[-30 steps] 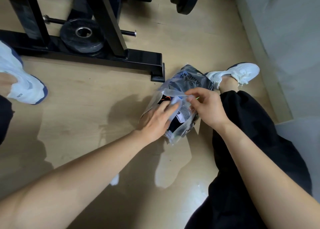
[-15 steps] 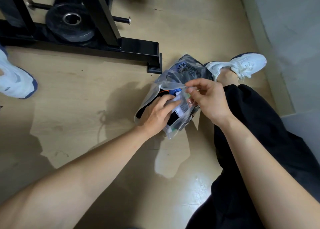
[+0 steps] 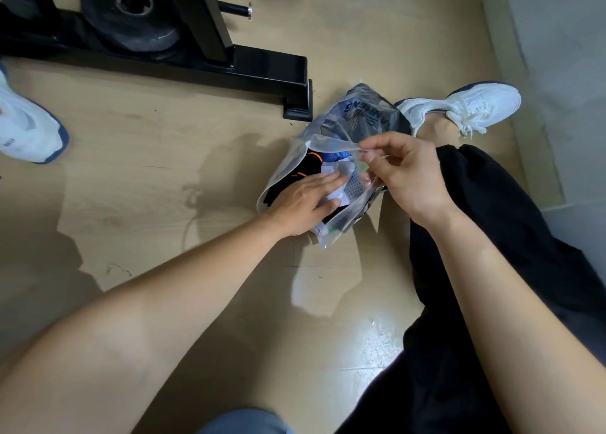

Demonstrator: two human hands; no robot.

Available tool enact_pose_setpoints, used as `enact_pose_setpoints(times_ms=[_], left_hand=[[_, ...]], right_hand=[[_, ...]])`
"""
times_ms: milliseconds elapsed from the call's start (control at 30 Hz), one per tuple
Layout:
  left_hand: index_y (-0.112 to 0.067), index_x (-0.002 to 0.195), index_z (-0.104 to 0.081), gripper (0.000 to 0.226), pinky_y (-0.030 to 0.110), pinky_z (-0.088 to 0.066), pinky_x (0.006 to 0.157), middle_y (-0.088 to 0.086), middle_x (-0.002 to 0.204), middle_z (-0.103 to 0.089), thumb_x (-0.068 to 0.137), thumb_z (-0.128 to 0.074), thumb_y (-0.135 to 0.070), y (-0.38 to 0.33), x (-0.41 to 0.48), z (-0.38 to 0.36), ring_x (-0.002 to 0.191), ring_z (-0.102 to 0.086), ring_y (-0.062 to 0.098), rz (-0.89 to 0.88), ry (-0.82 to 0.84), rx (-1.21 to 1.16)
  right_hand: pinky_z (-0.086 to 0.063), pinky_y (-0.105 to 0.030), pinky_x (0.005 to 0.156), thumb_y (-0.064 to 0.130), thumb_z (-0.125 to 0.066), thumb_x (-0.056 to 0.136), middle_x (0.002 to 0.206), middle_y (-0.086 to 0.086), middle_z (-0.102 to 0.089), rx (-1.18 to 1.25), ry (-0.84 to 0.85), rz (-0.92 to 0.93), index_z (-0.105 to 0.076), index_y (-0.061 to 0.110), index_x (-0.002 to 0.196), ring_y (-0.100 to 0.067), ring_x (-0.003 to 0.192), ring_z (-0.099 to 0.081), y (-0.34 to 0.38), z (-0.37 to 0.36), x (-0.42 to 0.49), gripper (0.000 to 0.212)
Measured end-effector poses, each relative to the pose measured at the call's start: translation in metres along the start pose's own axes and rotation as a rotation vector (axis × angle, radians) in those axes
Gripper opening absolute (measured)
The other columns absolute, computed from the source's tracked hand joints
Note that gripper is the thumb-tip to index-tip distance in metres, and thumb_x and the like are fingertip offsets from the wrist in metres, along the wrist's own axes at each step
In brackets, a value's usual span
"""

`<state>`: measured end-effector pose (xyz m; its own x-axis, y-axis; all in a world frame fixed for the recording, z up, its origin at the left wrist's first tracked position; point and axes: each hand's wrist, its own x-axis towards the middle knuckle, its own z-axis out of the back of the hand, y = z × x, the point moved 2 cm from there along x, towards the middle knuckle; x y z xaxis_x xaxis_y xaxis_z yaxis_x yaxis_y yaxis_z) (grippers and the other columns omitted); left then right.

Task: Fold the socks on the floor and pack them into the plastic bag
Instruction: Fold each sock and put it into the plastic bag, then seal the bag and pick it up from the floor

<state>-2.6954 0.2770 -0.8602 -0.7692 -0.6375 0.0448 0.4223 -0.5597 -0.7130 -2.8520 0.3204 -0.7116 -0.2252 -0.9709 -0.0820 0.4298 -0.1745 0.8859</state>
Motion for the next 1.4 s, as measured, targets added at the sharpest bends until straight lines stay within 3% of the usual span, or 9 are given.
enact_pose_setpoints(times_ms=[133, 467, 667, 767, 867, 967, 1067, 1200, 1400], left_hand=[[-0.034, 0.158, -0.027, 0.067, 0.037, -0.022, 0.12, -0.009, 0.167, -0.02, 0.098, -0.023, -0.064, 0.003, 0.015, 0.004, 0.154, -0.015, 0.012, 0.107, 0.192, 0.065], [-0.041, 0.159, -0.005, 0.072, 0.047, -0.012, 0.125, -0.014, 0.168, 0.01, 0.096, -0.018, -0.074, -0.021, 0.057, 0.001, 0.155, 0.014, 0.015, 0.3, 0.439, 0.289], [-0.028, 0.15, -0.047, 0.052, 0.033, -0.033, 0.114, -0.008, 0.164, -0.029, 0.101, -0.054, -0.044, -0.02, 0.01, 0.023, 0.152, -0.022, 0.013, 0.119, 0.193, -0.04], [-0.01, 0.121, -0.071, 0.029, 0.03, -0.05, 0.096, 0.006, 0.127, -0.068, 0.094, -0.066, -0.02, -0.013, -0.034, 0.037, 0.116, -0.064, 0.023, 0.073, -0.079, -0.152], [-0.015, 0.099, -0.074, 0.014, 0.035, -0.055, 0.072, -0.008, 0.091, -0.068, 0.09, -0.064, -0.018, -0.005, -0.061, 0.063, 0.076, -0.062, 0.013, 0.146, -0.361, -0.093], [-0.019, 0.102, -0.071, 0.016, 0.037, -0.056, 0.074, -0.009, 0.092, -0.068, 0.088, -0.064, -0.023, 0.005, -0.061, 0.088, 0.081, -0.063, 0.012, 0.228, -0.551, -0.041], [-0.021, 0.126, -0.064, 0.036, 0.037, -0.052, 0.091, -0.003, 0.115, -0.065, 0.091, -0.067, -0.029, -0.001, -0.035, 0.106, 0.106, -0.062, 0.017, 0.188, -0.494, -0.001], [-0.036, 0.147, -0.048, 0.053, 0.033, -0.046, 0.098, 0.0, 0.133, -0.061, 0.096, -0.06, -0.046, -0.017, 0.014, 0.115, 0.118, -0.058, 0.022, 0.2, -0.173, 0.089], [-0.024, 0.097, -0.078, 0.016, 0.032, -0.048, 0.078, -0.001, 0.09, -0.075, 0.096, -0.062, -0.025, -0.02, 0.039, 0.119, 0.09, -0.067, 0.028, 0.145, -0.112, 0.27]], right_hand=[[-0.056, -0.028, 0.057, 0.004, -0.066, 0.094, 0.085, -0.008, -0.069, -0.037, 0.027, 0.015, -0.071, 0.017, 0.1, -0.028, 0.061, -0.067, 0.001, 0.0, -0.007, 0.016], [-0.057, -0.029, 0.062, 0.006, -0.065, 0.095, 0.086, -0.003, -0.068, -0.094, 0.024, 0.024, -0.072, 0.02, 0.103, -0.013, 0.062, -0.066, -0.001, 0.005, -0.008, 0.018], [-0.057, -0.038, 0.066, 0.013, -0.065, 0.095, 0.098, 0.004, -0.07, -0.218, 0.097, 0.033, -0.071, 0.025, 0.107, -0.022, 0.065, -0.067, -0.013, -0.006, -0.014, 0.019], [-0.053, -0.028, 0.073, 0.014, -0.066, 0.094, 0.106, 0.006, -0.069, -0.295, 0.157, 0.031, -0.069, 0.028, 0.112, -0.018, 0.073, -0.066, -0.015, -0.011, -0.019, 0.023], [-0.054, -0.028, 0.085, 0.019, -0.067, 0.093, 0.111, 0.002, -0.066, -0.323, 0.176, 0.0, -0.063, 0.029, 0.124, -0.014, 0.092, -0.066, -0.017, -0.016, -0.021, 0.033], [-0.052, -0.026, 0.082, 0.023, -0.071, 0.09, 0.106, 0.002, -0.063, -0.355, 0.105, -0.035, -0.059, 0.027, 0.129, -0.014, 0.086, -0.064, -0.016, -0.019, -0.025, 0.04], [-0.045, -0.024, 0.075, 0.025, -0.073, 0.089, 0.097, 0.004, -0.061, -0.444, 0.04, -0.028, -0.06, 0.026, 0.126, -0.003, 0.074, -0.059, -0.017, -0.021, -0.028, 0.04], [-0.05, -0.031, 0.075, 0.017, -0.068, 0.091, 0.084, 0.005, -0.06, -0.484, 0.027, 0.0, -0.065, 0.023, 0.119, -0.013, 0.071, -0.061, -0.022, -0.021, -0.027, 0.029], [-0.044, -0.022, 0.071, 0.011, -0.063, 0.095, 0.087, 0.005, -0.062, -0.409, 0.044, 0.018, -0.069, 0.022, 0.118, -0.012, 0.074, -0.062, -0.031, -0.017, -0.024, 0.026]])
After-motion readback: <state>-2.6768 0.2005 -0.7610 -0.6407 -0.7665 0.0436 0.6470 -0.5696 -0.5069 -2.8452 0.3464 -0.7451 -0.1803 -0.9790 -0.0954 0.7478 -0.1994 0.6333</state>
